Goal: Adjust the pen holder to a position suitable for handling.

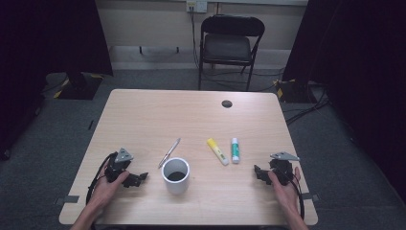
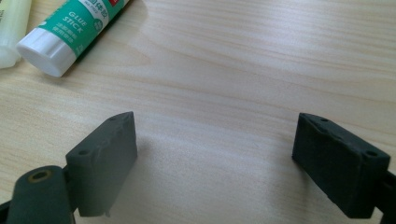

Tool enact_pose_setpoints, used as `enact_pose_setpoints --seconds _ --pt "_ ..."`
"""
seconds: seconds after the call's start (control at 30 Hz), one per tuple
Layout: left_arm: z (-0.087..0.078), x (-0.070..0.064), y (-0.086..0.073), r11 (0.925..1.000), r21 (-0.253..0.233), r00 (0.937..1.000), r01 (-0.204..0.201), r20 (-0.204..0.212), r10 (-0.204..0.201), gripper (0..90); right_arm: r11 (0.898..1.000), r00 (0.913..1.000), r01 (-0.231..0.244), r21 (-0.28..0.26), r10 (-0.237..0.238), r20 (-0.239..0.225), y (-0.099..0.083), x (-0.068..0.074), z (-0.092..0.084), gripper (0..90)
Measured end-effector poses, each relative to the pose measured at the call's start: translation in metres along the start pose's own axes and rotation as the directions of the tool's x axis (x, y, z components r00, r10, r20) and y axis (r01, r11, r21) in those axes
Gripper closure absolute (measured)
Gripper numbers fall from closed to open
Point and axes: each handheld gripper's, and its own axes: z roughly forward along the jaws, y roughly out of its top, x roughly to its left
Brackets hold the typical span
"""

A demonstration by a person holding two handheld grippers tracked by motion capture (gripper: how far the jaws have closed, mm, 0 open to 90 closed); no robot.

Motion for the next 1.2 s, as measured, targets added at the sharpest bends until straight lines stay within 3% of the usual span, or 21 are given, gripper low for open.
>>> enact_pose_setpoints --seconds 0.2,0.23,0.3,0.43,0.57,0.7,0.8,0.9,0.93,1.07,1.13,1.2 --pt "-0.004 -0.003 0.001 0.9999 0.004 1.0 -0.009 0.003 0.009 8.8 1.0 0.9997 -0.016 0.009 0.016 0.017 0.001 0.0 0.002 8.2" --pt "-0.006 -0.002 0.001 0.9999 0.01 1.0 -0.009 0.002 0.009 14.2 1.0 0.9997 -0.016 0.01 0.016 0.018 0.001 0.0 0.002 8.2" --pt "-0.009 -0.002 0.001 0.9999 0.011 0.9997 -0.01 -0.02 0.01 17.7 1.0 0.9997 -0.017 0.01 0.017 0.018 0.001 0.0 0.002 8.2" --pt "-0.015 -0.001 -0.002 0.9999 0.002 0.9998 0.012 -0.017 -0.012 17.8 1.0 0.9997 -0.017 0.01 0.017 0.018 0.001 0.0 0.002 8.2" --pt "-0.022 -0.001 -0.003 0.9986 -0.036 0.9992 0.038 -0.01 -0.038 18.2 1.0 0.9997 -0.017 0.01 0.017 0.018 0.001 0.0 0.002 8.2" --pt "-0.032 -0.005 0.003 0.9981 -0.061 1.0 -0.001 0.003 0.002 18.2 1.0 0.9996 -0.019 0.012 0.019 0.02 0.001 0.0 0.002 7.6" --pt "-0.041 -0.007 0.006 0.9924 -0.122 0.9987 0.012 0.051 -0.006 22.4 1.0 0.9996 -0.019 0.013 0.019 0.019 0.001 0.0 0.002 7.4" --pt "-0.047 -0.011 0.009 0.9886 -0.15 0.9988 -0.008 0.046 0.015 24.2 1.0 0.9996 -0.019 0.013 0.019 0.019 0.001 0.0 0.002 7.4" --pt "-0.051 -0.012 0.011 0.9834 -0.182 0.9983 0.001 0.058 0.01 26.4 1.0 0.9996 -0.019 0.013 0.018 0.019 0.001 0.0 0.002 7.4" --pt "-0.057 -0.017 0.017 0.9749 -0.223 0.9968 -0.006 0.077 0.023 29.7 1.0 0.9996 -0.02 0.013 0.019 0.02 0.001 0.0 0.002 7.4" --pt "-0.06 -0.021 0.021 0.9713 -0.236 0.9958 -0.03 0.077 0.05 30.9 1.0 0.9996 -0.02 0.013 0.02 0.02 0.001 0.0 0.002 7.4" --pt "-0.06 -0.027 0.026 0.9691 -0.245 0.992 -0.03 0.112 0.059 33.5 1.0 0.9996 -0.019 0.013 0.019 0.021 0.001 0.0 0.002 7.4"
